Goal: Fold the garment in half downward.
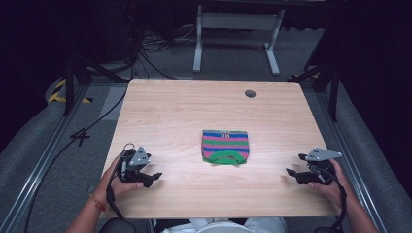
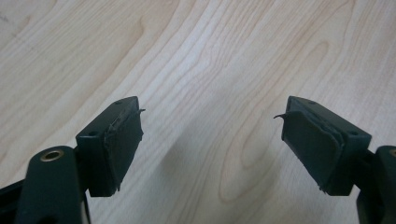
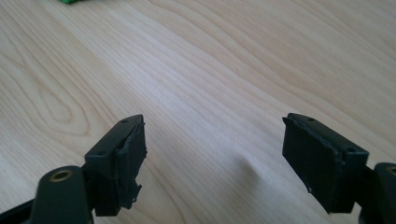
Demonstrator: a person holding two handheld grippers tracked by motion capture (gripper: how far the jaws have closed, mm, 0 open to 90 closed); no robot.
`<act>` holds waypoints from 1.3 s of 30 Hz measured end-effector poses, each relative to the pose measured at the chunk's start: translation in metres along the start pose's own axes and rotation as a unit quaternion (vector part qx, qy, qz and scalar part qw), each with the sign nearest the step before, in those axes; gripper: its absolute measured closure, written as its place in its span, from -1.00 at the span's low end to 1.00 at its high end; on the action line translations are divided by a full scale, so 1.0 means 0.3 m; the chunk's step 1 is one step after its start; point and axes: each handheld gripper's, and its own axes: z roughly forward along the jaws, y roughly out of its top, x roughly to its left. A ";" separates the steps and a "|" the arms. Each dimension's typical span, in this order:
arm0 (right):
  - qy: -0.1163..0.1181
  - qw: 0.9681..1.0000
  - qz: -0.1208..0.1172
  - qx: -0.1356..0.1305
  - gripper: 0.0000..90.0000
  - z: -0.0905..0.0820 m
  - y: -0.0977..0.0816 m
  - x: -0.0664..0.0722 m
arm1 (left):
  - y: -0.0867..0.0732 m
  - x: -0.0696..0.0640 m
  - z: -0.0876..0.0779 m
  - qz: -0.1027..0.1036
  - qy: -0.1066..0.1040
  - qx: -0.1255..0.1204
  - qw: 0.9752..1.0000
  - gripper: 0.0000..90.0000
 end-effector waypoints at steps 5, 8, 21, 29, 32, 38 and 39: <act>-0.007 1.000 0.021 -0.002 -0.51 -0.013 -0.054 -0.018 | -0.049 0.023 -0.017 -0.028 -0.011 -0.011 0.999 -0.53; -0.010 0.999 0.037 -0.005 -0.51 -0.022 -0.086 -0.029 | -0.080 0.039 -0.022 -0.038 -0.021 -0.009 0.999 -0.54; -0.007 0.996 0.086 -0.023 -0.56 -0.054 -0.162 -0.061 | -0.133 0.037 -0.034 -0.047 -0.010 -0.006 0.999 -0.68; -0.007 0.996 0.089 -0.022 -0.57 -0.052 -0.160 -0.060 | -0.134 0.033 -0.028 -0.060 -0.001 -0.011 0.998 -0.73; -0.008 0.996 0.089 -0.022 -0.57 -0.052 -0.160 -0.060 | -0.133 0.031 -0.026 -0.064 0.003 -0.011 0.998 -0.74; -0.008 0.996 0.089 -0.022 -0.57 -0.052 -0.161 -0.060 | -0.133 0.031 -0.027 -0.064 0.003 -0.011 0.998 -0.74; -0.008 0.996 0.089 -0.023 -0.57 -0.052 -0.161 -0.060 | -0.133 0.031 -0.027 -0.064 0.004 -0.011 0.998 -0.74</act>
